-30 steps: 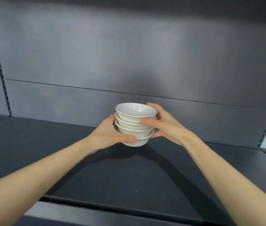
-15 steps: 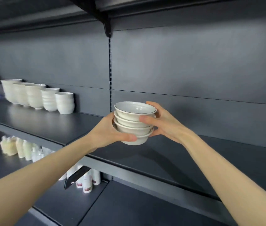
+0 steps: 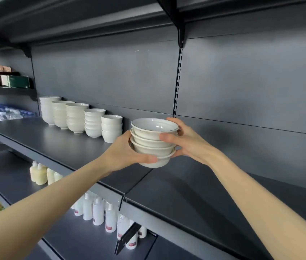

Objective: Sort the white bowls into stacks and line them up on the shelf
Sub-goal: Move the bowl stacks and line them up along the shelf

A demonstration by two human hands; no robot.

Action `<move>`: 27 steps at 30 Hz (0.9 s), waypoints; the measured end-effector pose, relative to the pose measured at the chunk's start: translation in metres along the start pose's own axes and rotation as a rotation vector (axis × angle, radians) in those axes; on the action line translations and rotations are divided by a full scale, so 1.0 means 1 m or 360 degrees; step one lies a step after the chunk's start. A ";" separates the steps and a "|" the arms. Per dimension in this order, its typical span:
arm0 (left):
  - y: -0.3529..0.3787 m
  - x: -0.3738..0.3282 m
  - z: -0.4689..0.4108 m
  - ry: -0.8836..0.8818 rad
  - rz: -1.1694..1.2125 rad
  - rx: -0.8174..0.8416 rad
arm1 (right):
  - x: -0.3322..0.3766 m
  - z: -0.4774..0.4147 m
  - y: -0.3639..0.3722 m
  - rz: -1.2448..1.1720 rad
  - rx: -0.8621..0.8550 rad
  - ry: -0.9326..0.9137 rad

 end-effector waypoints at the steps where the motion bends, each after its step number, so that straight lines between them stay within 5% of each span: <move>1: -0.011 0.005 -0.009 0.0005 -0.0002 -0.0013 | -0.006 -0.014 0.005 -0.0002 0.0006 -0.0001; 11: -0.104 0.057 -0.090 0.0002 -0.0015 0.0040 | -0.053 -0.127 0.054 0.0014 -0.0061 0.0042; 27: -0.132 0.145 -0.188 0.0134 0.0072 0.0853 | -0.130 -0.164 0.094 0.0260 -0.0659 0.0390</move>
Point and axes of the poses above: each hand's wrist, its own z-axis away from the middle knuckle, its own y-axis out of the palm, x = y × z, the point moved 9 cm from there along -z, towards the middle knuckle, and after that the axes turned 15 degrees about -y, right-handed, at the moved point
